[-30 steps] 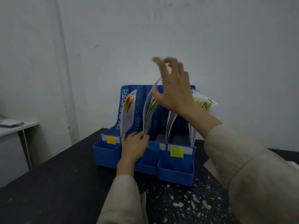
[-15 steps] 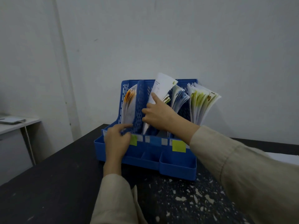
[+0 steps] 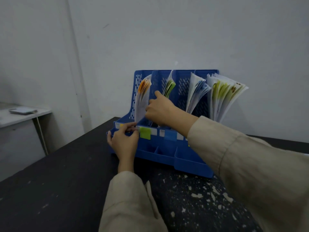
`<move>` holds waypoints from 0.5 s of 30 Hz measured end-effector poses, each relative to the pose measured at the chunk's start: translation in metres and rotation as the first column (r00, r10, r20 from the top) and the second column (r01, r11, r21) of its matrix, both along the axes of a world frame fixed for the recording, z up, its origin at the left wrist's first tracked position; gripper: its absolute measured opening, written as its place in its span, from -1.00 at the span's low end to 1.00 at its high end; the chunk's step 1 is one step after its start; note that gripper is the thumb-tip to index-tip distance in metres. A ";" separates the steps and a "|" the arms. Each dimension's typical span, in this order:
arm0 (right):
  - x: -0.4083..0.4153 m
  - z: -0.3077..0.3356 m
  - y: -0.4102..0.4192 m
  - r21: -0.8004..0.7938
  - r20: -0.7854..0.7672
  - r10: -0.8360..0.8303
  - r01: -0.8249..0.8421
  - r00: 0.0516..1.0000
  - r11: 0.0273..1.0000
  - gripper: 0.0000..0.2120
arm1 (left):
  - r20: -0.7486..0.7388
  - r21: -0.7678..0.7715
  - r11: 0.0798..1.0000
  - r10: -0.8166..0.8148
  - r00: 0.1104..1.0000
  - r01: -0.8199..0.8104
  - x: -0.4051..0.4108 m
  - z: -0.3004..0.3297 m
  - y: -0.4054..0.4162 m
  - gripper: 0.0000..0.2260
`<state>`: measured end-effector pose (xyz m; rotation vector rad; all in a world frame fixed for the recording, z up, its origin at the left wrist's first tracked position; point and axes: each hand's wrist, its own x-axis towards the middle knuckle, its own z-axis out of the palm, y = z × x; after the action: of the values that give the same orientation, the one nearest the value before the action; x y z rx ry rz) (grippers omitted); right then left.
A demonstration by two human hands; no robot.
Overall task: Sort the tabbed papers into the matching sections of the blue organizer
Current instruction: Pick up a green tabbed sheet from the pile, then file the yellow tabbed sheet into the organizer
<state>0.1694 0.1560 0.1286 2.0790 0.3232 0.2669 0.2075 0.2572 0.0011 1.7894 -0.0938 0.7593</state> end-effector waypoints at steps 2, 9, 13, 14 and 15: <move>0.000 -0.004 0.003 -0.018 -0.043 -0.099 0.098 0.994 0.995 -0.70 | 0.004 -0.005 1.000 -0.003 1.000 0.003 0.002 -0.001 0.000 -0.87; 0.016 0.000 -0.002 -0.100 0.070 -0.216 0.222 0.974 0.970 -0.71 | -0.004 -0.013 1.000 -0.003 1.000 0.003 0.005 -0.003 0.000 -0.87; 0.012 0.026 -0.002 -0.054 0.110 -0.231 0.238 0.967 0.970 -0.74 | 0.003 -0.017 1.000 -0.001 1.000 0.001 0.006 -0.003 0.000 -0.89; 0.010 0.029 -0.003 -0.038 0.108 -0.228 0.233 0.968 0.972 -0.75 | 0.003 -0.018 1.000 0.001 1.000 -0.001 0.005 -0.003 0.000 -0.89; 0.008 0.030 -0.003 -0.029 0.102 -0.220 0.224 0.970 0.974 -0.76 | 0.004 -0.017 1.000 0.001 1.000 -0.001 0.005 -0.002 0.000 -0.88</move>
<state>0.1777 0.1529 0.1583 2.0335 0.0344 0.2246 0.2122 0.2573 -0.0013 1.7718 -0.0888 0.7619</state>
